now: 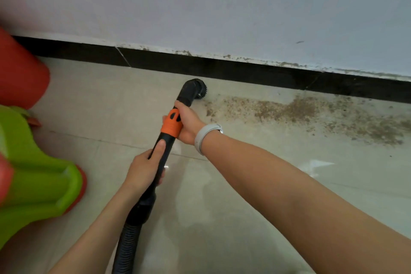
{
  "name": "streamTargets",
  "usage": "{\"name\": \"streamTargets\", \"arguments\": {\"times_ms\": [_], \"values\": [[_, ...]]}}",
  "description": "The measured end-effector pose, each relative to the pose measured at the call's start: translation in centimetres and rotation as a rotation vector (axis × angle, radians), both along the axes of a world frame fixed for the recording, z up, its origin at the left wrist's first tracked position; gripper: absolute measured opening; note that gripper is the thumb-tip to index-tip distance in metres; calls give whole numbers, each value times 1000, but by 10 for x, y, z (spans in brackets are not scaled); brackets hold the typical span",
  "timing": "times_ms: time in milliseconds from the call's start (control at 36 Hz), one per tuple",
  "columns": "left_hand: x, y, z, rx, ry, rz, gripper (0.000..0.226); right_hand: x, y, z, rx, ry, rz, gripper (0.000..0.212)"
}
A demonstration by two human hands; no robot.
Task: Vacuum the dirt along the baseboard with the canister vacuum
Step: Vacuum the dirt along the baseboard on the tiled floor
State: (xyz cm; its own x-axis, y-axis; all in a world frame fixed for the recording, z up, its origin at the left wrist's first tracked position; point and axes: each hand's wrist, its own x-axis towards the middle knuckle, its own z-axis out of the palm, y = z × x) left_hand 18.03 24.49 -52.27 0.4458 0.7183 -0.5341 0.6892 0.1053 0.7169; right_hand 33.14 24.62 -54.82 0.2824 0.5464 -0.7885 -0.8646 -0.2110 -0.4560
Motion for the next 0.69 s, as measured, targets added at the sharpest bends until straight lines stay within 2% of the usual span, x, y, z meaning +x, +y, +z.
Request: {"name": "streamTargets", "arguments": {"times_ms": [139, 222, 361, 694], "values": [[-9, 15, -3, -47, 9, 51, 54, -14, 18, 3, 23, 17, 24, 39], [-9, 18, -5, -77, 30, 37, 55, -16, 18, 0, 0, 33, 43, 29], [-8, 14, -7, -91, 42, 5, 57, -13, 9, -4, -18, -2, 65, 24], [16, -6, -9, -172, 17, -51, 56, 10, -16, 0, -119, -49, 13, 28]]}}
